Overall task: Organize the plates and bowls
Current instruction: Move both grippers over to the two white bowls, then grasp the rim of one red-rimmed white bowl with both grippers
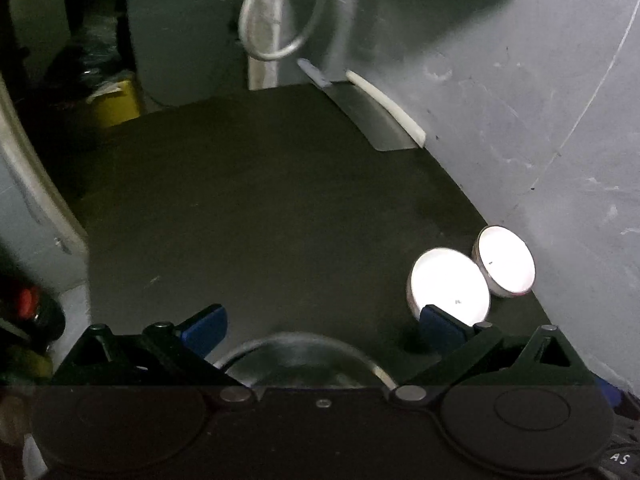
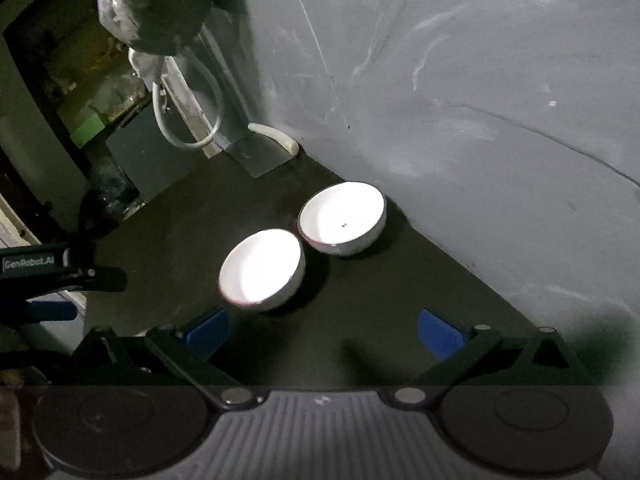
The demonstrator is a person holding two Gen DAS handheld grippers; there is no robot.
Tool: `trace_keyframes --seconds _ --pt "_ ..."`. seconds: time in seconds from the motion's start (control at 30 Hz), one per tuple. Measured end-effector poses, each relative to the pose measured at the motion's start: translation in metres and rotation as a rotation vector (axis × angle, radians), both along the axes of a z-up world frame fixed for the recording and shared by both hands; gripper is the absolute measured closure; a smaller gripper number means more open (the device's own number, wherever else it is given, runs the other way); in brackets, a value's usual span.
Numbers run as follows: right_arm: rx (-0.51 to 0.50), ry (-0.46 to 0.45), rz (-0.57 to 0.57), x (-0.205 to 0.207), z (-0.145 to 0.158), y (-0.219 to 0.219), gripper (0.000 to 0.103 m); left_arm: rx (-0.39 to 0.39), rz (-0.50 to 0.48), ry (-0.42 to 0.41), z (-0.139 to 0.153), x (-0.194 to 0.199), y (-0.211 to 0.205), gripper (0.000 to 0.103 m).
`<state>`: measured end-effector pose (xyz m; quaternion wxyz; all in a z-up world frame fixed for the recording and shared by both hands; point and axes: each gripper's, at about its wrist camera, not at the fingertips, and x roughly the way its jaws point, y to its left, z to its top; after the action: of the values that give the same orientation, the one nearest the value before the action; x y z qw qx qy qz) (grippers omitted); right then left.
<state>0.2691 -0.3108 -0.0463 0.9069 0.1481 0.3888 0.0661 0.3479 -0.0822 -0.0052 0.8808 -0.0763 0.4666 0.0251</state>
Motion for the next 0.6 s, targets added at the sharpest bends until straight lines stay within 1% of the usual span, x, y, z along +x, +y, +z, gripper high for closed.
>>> trace_keyframes --seconds 0.1,0.23,0.27,0.37,0.43,0.5,0.6 --pt "-0.040 0.048 -0.013 0.026 -0.009 0.006 0.000 0.011 0.008 0.006 -0.015 0.022 -0.002 0.001" --pt "-0.046 0.048 -0.037 0.045 -0.021 0.013 0.001 0.012 0.040 0.044 -0.032 0.045 -0.004 0.001" --pt "-0.033 0.058 -0.037 0.050 -0.024 0.014 0.001 0.003 0.032 0.054 -0.035 0.051 -0.005 0.001" --pt "0.000 0.056 -0.040 0.059 -0.030 0.015 0.008 -0.019 -0.026 0.056 -0.040 0.065 -0.012 0.001" --pt "0.009 0.057 -0.040 0.063 -0.034 0.015 0.014 -0.009 -0.065 0.054 -0.042 0.070 -0.020 0.001" --pt "0.022 0.075 -0.037 0.067 -0.039 0.015 0.018 0.007 -0.096 0.060 -0.047 0.076 -0.027 0.001" --pt "0.050 0.096 -0.025 0.072 -0.044 0.015 0.022 0.013 -0.128 0.071 -0.053 0.081 -0.035 0.002"
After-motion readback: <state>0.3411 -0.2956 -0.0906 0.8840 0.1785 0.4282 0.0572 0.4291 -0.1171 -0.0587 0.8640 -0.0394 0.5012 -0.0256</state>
